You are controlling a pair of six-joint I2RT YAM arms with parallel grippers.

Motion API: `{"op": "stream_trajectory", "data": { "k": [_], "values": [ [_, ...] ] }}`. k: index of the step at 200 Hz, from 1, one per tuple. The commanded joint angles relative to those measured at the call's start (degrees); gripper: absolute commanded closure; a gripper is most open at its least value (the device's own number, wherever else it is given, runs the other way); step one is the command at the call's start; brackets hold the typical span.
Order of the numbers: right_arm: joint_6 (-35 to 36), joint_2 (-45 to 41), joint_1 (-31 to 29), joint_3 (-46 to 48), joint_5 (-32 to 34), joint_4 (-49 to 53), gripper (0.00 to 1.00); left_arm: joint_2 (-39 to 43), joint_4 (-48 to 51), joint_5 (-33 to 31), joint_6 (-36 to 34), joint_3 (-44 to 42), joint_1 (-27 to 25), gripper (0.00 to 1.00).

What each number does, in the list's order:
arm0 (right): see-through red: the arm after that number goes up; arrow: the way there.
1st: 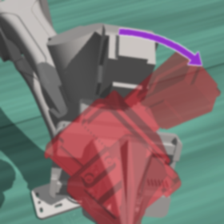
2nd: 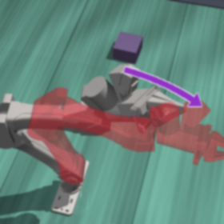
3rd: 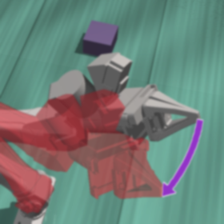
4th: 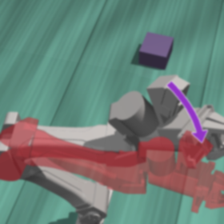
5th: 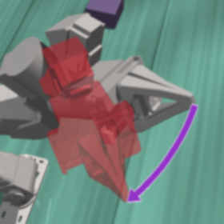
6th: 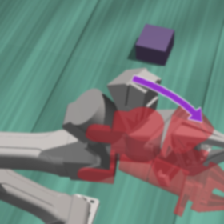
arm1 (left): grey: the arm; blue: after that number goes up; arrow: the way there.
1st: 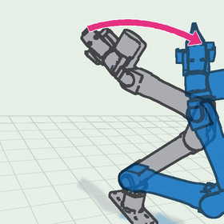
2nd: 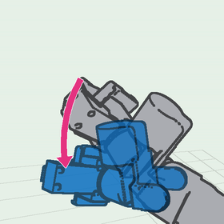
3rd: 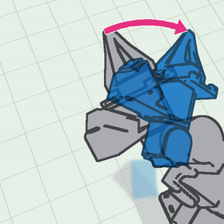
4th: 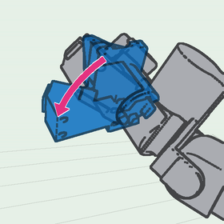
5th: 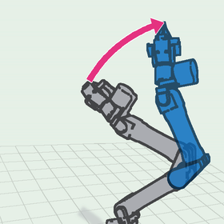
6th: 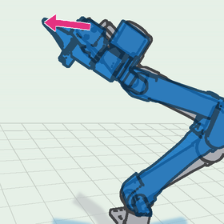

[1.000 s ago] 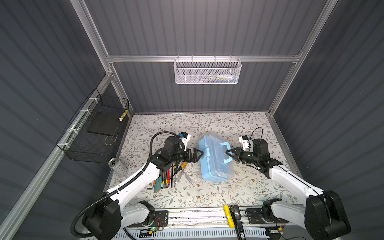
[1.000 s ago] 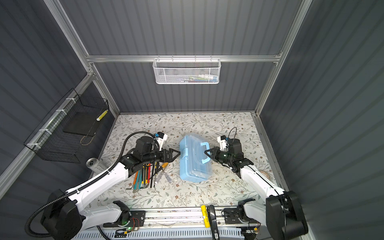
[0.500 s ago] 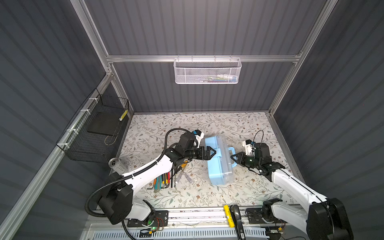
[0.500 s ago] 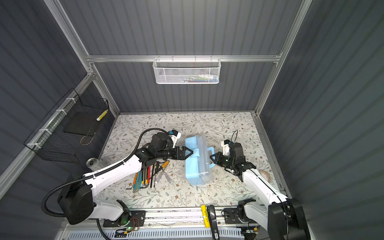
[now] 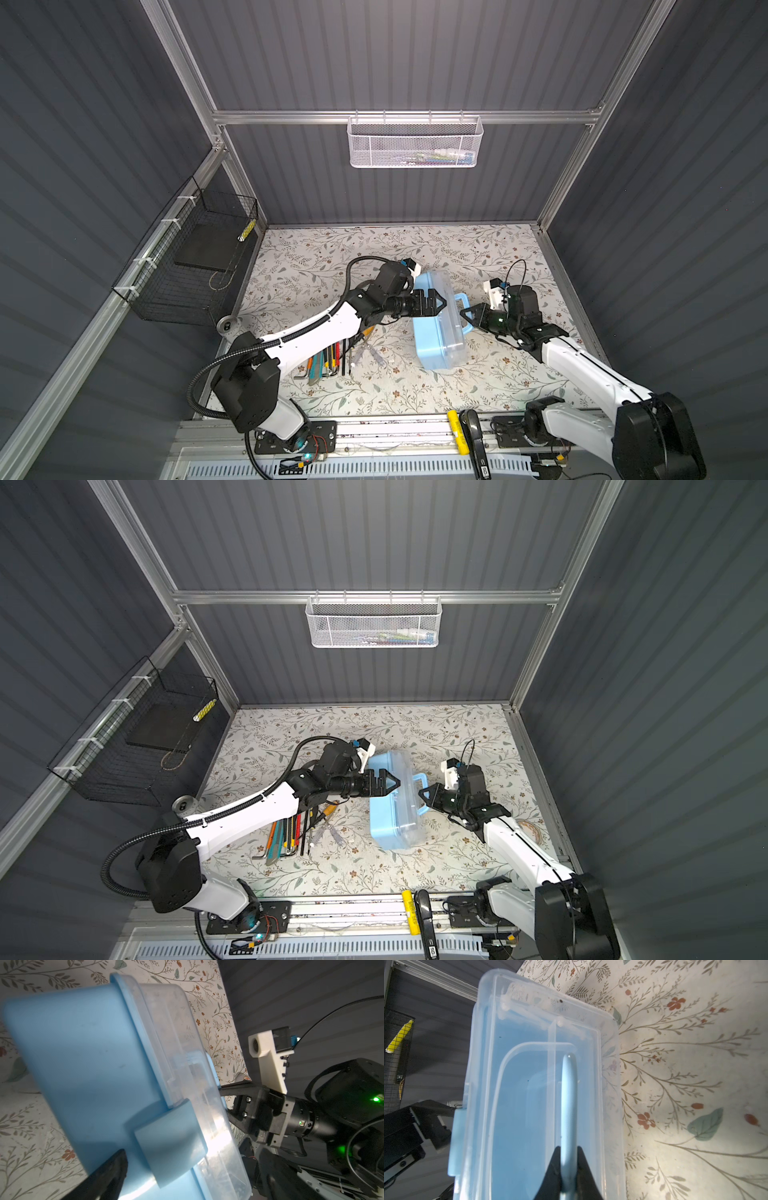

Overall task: Pack the tool kit
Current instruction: 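Hold box handle with right gripper while left gripper grips box's near end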

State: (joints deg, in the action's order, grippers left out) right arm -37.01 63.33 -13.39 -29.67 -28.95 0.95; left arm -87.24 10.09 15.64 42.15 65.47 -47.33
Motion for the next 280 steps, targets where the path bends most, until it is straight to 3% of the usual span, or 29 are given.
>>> {"op": "stream_trajectory", "data": {
  "k": [1, 74, 122, 149, 194, 222, 280],
  "values": [
    [2.1, 0.3, -0.3, 0.7, 1.6, -1.6, 1.0, -1.2, 3.3, 0.4, 0.7, 1.1, -0.3, 0.0],
    [2.8, -1.2, -1.1, 1.0, 3.7, -0.8, 1.0, -4.3, 1.8, 2.8, 0.7, 1.2, -1.2, 0.01],
    [3.8, -0.6, -3.5, -0.7, 6.1, -0.2, 1.0, -6.4, -0.5, 7.8, 0.5, 1.4, -3.1, 0.01],
    [5.7, 0.1, -7.3, -2.1, 13.1, 1.3, 1.0, -7.0, -7.6, 9.7, -1.2, -0.8, -5.1, 0.0],
    [7.1, 0.4, -11.4, -4.5, 18.1, 3.0, 1.0, -8.4, -17.4, 13.7, 1.1, -3.6, -6.5, 0.0],
    [6.9, -1.1, -11.4, -4.6, 19.6, 3.3, 1.0, -5.7, -10.5, 9.7, -3.0, -2.2, -6.6, 0.01],
    [4.1, -6.1, -11.7, -8.3, 23.8, 7.7, 1.0, 4.6, 7.1, -9.5, -13.3, -0.6, -5.0, 0.01]
  ]
}}
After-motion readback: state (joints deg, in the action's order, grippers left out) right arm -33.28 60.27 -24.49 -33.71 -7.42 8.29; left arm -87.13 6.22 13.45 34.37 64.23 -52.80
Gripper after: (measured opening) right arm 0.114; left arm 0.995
